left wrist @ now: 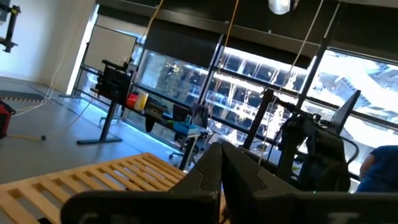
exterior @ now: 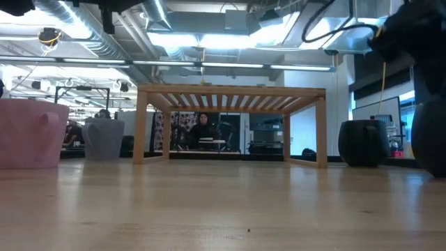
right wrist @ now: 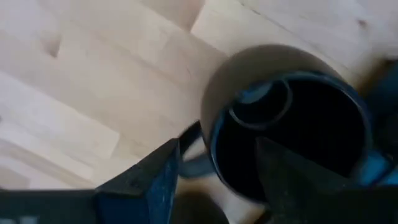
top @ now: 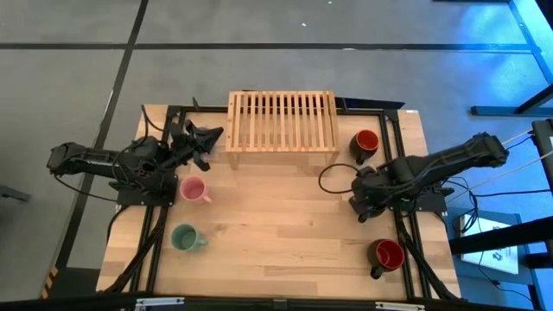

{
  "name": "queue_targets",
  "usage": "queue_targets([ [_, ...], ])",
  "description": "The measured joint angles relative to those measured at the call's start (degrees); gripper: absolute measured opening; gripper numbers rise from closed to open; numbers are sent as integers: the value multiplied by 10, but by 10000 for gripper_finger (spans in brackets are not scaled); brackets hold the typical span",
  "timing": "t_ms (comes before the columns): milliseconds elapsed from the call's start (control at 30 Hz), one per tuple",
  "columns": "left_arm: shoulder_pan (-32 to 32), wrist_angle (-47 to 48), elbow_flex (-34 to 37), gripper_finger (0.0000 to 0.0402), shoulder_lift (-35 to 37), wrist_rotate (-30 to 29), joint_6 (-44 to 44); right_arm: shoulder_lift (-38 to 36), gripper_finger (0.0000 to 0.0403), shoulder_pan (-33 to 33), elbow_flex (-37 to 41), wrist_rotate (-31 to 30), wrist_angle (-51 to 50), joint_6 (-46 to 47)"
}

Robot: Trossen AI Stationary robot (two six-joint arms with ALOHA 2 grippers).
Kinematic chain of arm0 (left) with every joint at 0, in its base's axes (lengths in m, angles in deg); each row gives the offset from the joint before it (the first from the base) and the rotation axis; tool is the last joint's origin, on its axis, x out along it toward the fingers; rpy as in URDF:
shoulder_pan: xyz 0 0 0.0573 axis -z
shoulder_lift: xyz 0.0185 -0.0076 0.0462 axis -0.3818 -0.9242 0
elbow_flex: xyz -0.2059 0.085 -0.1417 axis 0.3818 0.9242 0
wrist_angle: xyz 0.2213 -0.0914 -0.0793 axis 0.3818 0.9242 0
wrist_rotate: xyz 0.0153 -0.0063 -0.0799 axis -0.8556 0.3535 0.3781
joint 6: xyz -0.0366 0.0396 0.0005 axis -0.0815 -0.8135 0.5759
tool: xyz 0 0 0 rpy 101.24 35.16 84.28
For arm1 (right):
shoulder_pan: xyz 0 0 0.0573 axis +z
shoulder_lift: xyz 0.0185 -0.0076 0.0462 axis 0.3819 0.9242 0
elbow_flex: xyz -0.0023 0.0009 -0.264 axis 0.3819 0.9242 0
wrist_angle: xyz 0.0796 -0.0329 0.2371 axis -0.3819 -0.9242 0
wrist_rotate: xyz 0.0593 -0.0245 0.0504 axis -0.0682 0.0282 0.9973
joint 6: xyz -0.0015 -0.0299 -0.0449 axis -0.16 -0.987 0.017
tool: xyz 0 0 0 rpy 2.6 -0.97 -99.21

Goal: Place coffee mugs
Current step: Put the black mug on the shelf

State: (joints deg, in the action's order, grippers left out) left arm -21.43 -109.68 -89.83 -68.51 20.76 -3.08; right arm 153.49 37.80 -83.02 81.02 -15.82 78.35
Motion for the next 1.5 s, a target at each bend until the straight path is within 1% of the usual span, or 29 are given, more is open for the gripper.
queue_targets([
  [167, 0, 1, 0, 0, 0, -1, -2, 6, 177, 0, 40, -8, 35, 28],
  [333, 0, 5, 0, 0, 0, -1, -3, 14, 151, 0, 68, -17, 96, 40],
  [400, 0, 6, 0, 0, 0, -1, -3, 17, 137, 0, 71, -17, 95, 42],
  [500, 0, 8, 0, 0, 0, -1, -3, 23, 111, 0, 72, -26, 92, 42],
  [667, 0, 9, 0, 0, 0, -1, -3, 31, 52, 0, 72, -42, 97, 40],
  [767, 0, 8, 0, 0, 0, -1, -3, 42, 15, 0, 73, -41, 113, 17],
  [833, 0, 6, 0, 0, -4, -1, -3, 47, 8, 0, 72, -35, 112, 4],
  [967, 0, 9, 0, 0, -8, -1, -3, 49, 8, 0, 63, -19, 100, -24],
  [1033, 0, 5, 0, 0, -7, -1, -3, 49, 6, 0, 35, -15, 87, -40],
  [1167, 0, 5, 0, 0, -7, -1, -3, 48, 6, 0, -56, -29, 37, -87],
  [1300, 0, 5, 0, 0, -7, -1, -3, 50, 5, -6, -167, -106, -21, -128],
  [1400, 0, 5, 0, 0, -8, -1, -3, 62, 4, -32, -248, -144, -69, -154],
  [1500, 0, 5, 0, 0, -8, -1, -3, 84, 3, -71, -330, -184, -74, -213],
])
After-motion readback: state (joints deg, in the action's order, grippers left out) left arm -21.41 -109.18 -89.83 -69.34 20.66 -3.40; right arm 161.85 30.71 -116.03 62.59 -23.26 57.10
